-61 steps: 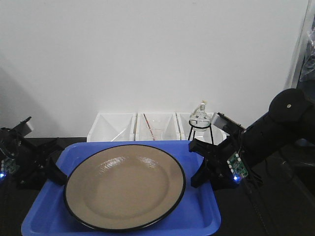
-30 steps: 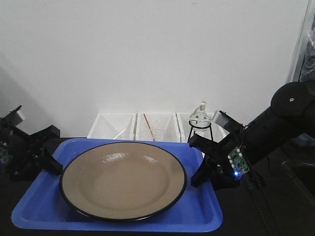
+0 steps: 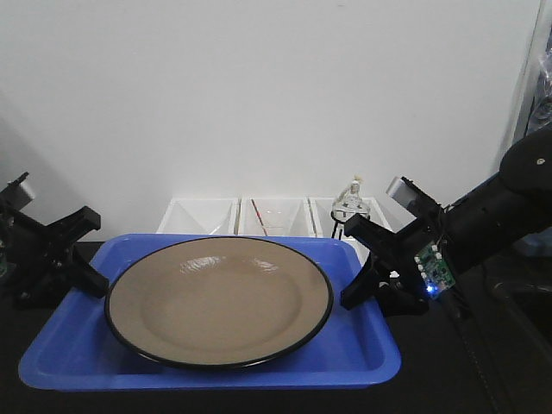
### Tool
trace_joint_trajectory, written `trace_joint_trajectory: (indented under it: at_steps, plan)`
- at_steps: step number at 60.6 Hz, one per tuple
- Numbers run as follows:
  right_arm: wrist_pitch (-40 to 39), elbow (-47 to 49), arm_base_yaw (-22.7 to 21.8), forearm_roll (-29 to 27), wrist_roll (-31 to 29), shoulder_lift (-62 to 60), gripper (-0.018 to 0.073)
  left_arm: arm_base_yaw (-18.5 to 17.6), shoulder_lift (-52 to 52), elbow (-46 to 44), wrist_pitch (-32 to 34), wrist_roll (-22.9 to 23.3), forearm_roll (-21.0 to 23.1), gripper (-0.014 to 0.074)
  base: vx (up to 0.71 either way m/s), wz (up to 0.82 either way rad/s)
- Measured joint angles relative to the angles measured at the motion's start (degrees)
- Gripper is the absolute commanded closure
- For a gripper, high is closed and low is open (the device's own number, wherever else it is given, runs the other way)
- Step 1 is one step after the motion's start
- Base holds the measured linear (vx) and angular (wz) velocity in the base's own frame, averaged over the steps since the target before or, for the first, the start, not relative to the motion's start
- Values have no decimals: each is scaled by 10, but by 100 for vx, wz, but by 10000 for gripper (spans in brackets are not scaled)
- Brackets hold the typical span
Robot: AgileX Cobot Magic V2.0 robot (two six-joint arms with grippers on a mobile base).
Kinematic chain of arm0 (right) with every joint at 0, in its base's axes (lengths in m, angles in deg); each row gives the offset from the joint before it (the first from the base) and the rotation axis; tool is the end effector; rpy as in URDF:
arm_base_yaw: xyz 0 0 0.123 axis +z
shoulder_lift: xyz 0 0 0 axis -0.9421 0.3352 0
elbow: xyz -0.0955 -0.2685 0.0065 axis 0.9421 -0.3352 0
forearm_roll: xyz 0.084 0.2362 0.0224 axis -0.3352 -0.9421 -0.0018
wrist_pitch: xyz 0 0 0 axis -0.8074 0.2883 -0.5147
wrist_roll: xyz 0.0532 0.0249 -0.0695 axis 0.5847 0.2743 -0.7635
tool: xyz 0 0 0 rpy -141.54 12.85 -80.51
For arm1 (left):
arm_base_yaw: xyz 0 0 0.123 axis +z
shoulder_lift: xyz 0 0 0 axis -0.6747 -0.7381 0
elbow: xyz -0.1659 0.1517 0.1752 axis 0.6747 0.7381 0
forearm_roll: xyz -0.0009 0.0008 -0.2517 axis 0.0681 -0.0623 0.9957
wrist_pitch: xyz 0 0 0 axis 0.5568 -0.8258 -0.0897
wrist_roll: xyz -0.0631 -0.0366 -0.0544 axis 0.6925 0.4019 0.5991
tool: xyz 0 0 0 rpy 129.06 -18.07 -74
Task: Place disk in tray to left cabinet
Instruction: 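Grip both short edges of the blue tray and lift it, then hold the tray level with both grippers while the base turns away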
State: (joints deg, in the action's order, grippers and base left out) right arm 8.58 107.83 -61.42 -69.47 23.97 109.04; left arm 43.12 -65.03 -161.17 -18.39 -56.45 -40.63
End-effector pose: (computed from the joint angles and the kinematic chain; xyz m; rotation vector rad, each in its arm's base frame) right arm 0.3645 0.1121 0.3392 0.1161 2.7697 1.0118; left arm 0.3466 -0.0459 0.3575 -0.2617 2.6639 -0.8817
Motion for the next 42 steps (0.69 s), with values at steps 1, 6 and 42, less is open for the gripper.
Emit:
trace_joint_trajectory:
  at_steps: [1,6,42]
  plan:
    - [0,0,-1,-2,-1,0,564,0,0,0,-1,1,2,597,0,0]
    - [0,0,-4,-4,-3,0,564,0,0,0,-1,1,6,597,0,0]
    - [-1,0,-5,-9,-11,-10,564,0,0,0,0,1,7,597,0,0]
